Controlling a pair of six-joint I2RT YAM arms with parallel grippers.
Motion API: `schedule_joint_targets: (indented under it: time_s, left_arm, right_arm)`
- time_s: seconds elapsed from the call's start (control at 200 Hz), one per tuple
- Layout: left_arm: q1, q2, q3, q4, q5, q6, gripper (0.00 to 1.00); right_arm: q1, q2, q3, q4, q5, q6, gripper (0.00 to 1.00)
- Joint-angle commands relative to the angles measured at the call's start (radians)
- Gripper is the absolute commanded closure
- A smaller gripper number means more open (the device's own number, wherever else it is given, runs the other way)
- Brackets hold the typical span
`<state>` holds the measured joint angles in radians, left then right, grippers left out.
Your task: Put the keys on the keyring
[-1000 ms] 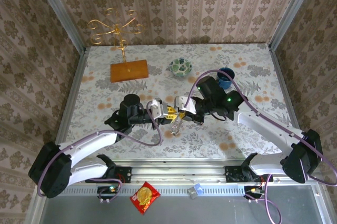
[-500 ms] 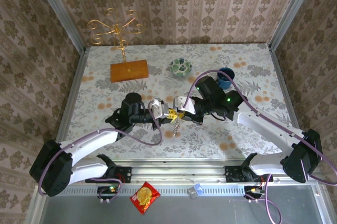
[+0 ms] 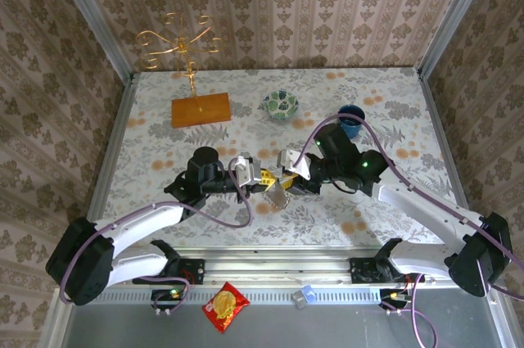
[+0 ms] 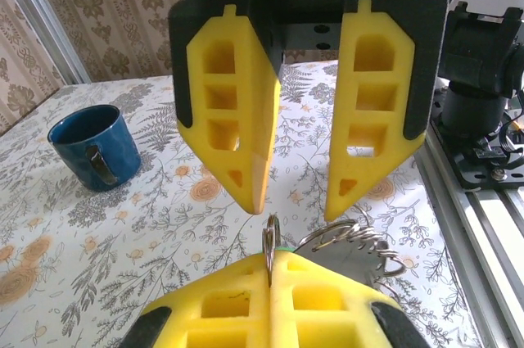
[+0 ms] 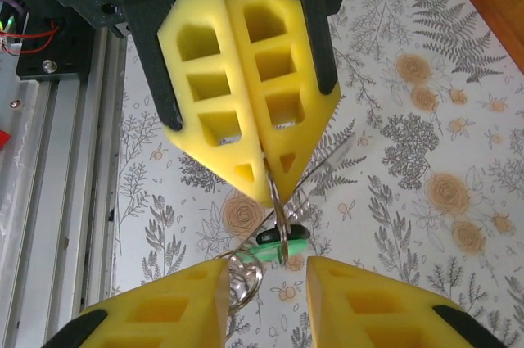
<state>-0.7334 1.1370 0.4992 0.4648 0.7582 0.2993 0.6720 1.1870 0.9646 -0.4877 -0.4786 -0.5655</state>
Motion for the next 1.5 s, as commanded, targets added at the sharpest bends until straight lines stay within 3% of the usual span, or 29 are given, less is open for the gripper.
schedule_joint_targets:
  time_s: [0.0,0.51,0.74,1.07,1.345,1.495]
  left_arm:
    - [-0.007,-0.026,-0.019,0.093,0.001,-0.035,1.0]
    - [-0.011,-0.036,-0.037,0.126,-0.003,-0.043,1.0]
    - [-0.012,-0.034,-0.034,0.127,0.001,-0.041,1.0]
    - [-0.013,-0.035,-0.032,0.129,-0.001,-0.041,1.0]
    - [-0.014,-0.04,-0.034,0.141,-0.002,-0.042,1.0]
    - [-0.013,-0.038,-0.037,0.161,-0.002,-0.055,1.0]
  right_arm:
    - [-0.005,-0.037,-0.032,0.04,-0.021,0.039,0.68]
    - [-0.014,-0.025,-0.012,0.088,-0.034,0.01,0.69]
    - [-0.014,0.002,0.004,0.085,-0.044,0.006,0.78]
    - [-0.015,0.023,0.021,0.065,-0.061,-0.005,1.0]
    - [-0.034,0.068,0.032,0.019,-0.006,-0.03,1.0]
    - [-0.034,0.09,0.028,0.04,-0.051,-0.011,1.0]
